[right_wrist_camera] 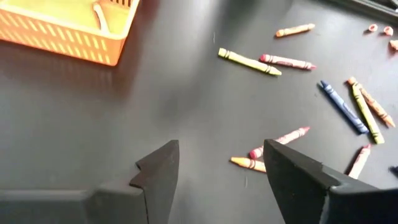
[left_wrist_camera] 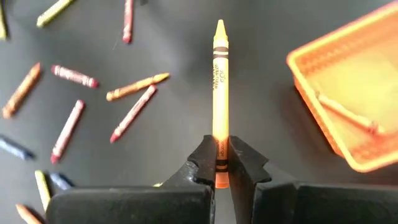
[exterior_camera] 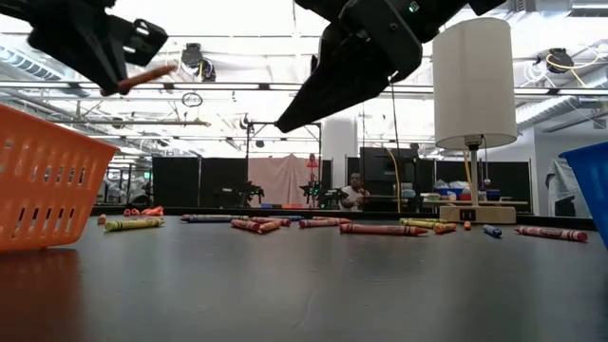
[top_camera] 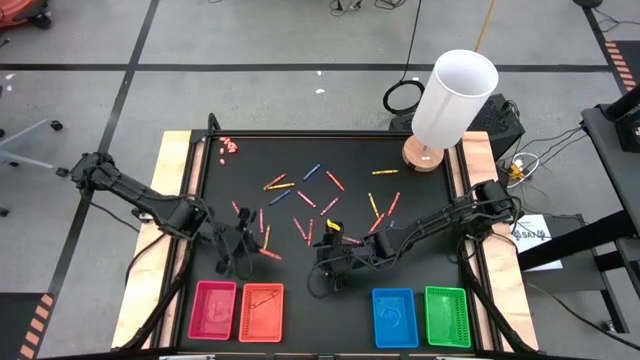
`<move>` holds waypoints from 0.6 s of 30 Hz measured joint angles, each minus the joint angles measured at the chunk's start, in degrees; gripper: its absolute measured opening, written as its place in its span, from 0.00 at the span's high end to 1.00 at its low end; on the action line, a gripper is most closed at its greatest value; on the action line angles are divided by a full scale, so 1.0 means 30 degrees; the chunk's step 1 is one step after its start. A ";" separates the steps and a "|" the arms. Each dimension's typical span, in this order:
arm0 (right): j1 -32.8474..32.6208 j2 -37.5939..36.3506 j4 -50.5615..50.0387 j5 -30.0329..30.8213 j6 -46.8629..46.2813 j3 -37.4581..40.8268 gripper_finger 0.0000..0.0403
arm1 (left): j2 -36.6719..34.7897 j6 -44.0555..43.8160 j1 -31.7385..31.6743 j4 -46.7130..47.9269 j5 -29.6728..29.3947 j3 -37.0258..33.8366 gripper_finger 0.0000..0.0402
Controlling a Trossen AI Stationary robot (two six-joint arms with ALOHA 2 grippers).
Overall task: Sort crayons
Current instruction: Put the orange crayon into the orange bin
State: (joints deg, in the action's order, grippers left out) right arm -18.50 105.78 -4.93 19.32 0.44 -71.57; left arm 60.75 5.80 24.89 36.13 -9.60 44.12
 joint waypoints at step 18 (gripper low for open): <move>0.0000 0.0000 0.0125 -0.0039 0.0092 0.0000 0.46 | 0.0000 0.9337 0.0996 -0.0095 -0.0383 0.0000 0.95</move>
State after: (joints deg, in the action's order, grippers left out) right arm -18.50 105.78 -4.55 19.20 0.71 -71.57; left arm 60.75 33.81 27.88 35.84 -10.75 44.12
